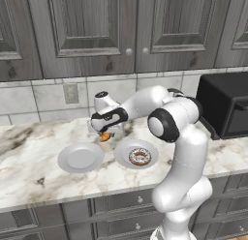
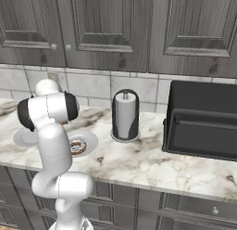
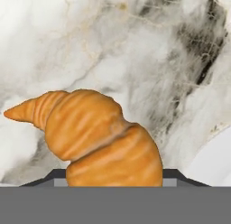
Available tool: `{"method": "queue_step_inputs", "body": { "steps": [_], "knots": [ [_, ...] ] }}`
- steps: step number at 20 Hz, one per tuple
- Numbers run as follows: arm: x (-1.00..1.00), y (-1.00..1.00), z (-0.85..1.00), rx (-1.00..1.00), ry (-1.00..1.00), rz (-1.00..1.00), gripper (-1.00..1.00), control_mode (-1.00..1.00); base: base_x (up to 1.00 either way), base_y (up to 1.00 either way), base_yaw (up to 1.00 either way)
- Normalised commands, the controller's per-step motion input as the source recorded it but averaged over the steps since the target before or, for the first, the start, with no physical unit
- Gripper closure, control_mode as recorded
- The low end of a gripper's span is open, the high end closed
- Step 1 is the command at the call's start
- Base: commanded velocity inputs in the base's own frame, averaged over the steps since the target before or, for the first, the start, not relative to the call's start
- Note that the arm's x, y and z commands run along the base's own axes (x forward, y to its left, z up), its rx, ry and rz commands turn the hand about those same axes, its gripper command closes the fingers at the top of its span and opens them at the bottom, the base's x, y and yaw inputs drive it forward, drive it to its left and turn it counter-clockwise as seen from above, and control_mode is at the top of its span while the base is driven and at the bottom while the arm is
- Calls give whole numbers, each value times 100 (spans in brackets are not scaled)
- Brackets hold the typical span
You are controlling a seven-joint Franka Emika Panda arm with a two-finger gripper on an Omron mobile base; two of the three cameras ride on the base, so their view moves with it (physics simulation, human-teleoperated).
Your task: Place the pastries on the plates.
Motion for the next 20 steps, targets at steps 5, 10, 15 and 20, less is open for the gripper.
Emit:
{"method": "queue_step_inputs", "body": {
  "steps": [5,10,15,20],
  "knots": [
    [-34,22,10,0,-2,0,100,-100,0,0,0],
    [-64,44,0,0,-3,0,100,-100,0,0,0],
    [-64,40,0,0,0,0,100,-100,0,0,0],
    [-30,39,0,0,0,0,100,-100,0,0,0]
  ]
}}
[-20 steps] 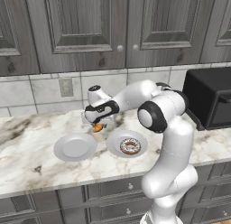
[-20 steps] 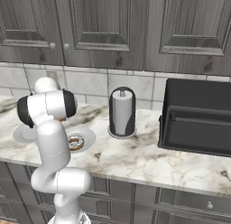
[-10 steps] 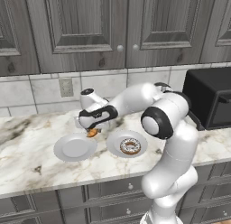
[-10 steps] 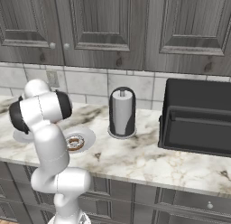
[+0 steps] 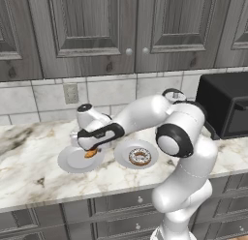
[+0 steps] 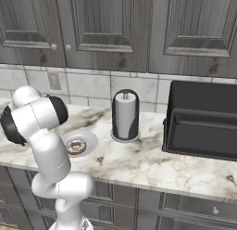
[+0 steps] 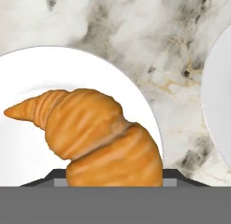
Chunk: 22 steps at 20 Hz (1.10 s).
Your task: Place the pastries on the plates.
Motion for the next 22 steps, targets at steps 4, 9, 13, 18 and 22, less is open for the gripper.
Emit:
{"method": "queue_step_inputs", "body": {
  "steps": [4,9,13,18,22],
  "knots": [
    [-5,41,-1,0,0,-1,100,-100,0,0,0],
    [-3,44,-10,0,0,0,100,-100,0,0,0],
    [0,30,-17,0,4,-1,100,-100,0,0,0],
    [0,13,-18,0,10,-2,100,-100,0,0,0],
    [3,7,-11,0,6,-1,-100,-100,0,0,0]
  ]
}}
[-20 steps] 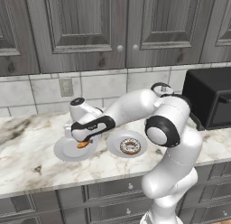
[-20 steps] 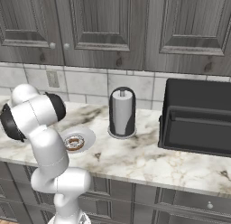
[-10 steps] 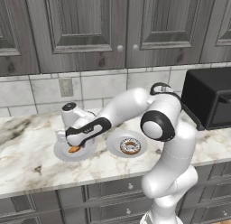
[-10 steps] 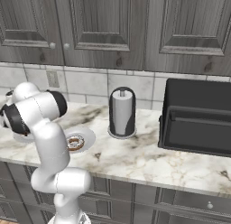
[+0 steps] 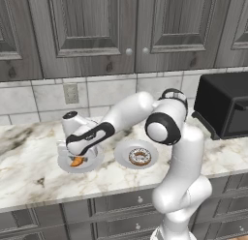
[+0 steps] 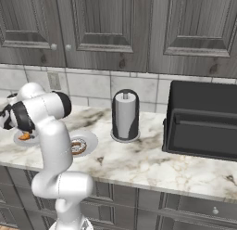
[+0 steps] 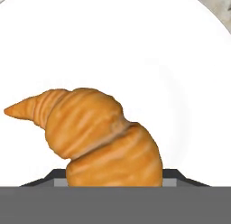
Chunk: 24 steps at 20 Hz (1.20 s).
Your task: Place the pastries on the plates.
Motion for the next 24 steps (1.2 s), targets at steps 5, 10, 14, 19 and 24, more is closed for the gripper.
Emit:
{"method": "queue_step_inputs", "body": {
  "steps": [5,10,14,19,24],
  "knots": [
    [3,0,0,0,0,-1,-100,-100,0,0,0],
    [1,0,0,0,-4,0,-100,-100,0,0,0],
    [4,0,2,0,-5,0,-100,-100,0,0,0],
    [-38,0,48,0,-11,0,-100,-100,0,0,0],
    [-69,0,57,0,-11,0,-100,-100,0,0,0]
  ]
}}
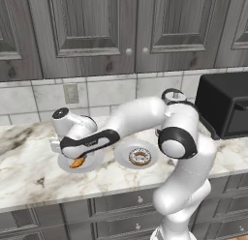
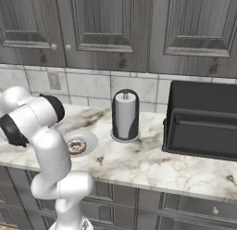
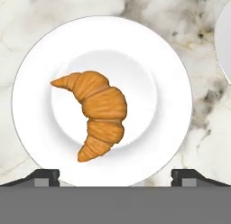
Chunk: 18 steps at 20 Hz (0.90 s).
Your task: Place the pastries on the plates.
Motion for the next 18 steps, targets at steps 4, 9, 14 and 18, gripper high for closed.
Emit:
{"method": "queue_step_inputs", "body": {
  "steps": [4,9,14,18],
  "knots": [
    [-75,0,85,0,-8,0,-100,-100,0,0,0],
    [-74,-24,100,0,-12,0,-100,-100,0,0,0],
    [-79,-71,92,4,-11,0,-100,-100,0,0,0],
    [-82,-95,79,6,-9,0,-100,-100,0,0,0]
  ]
}}
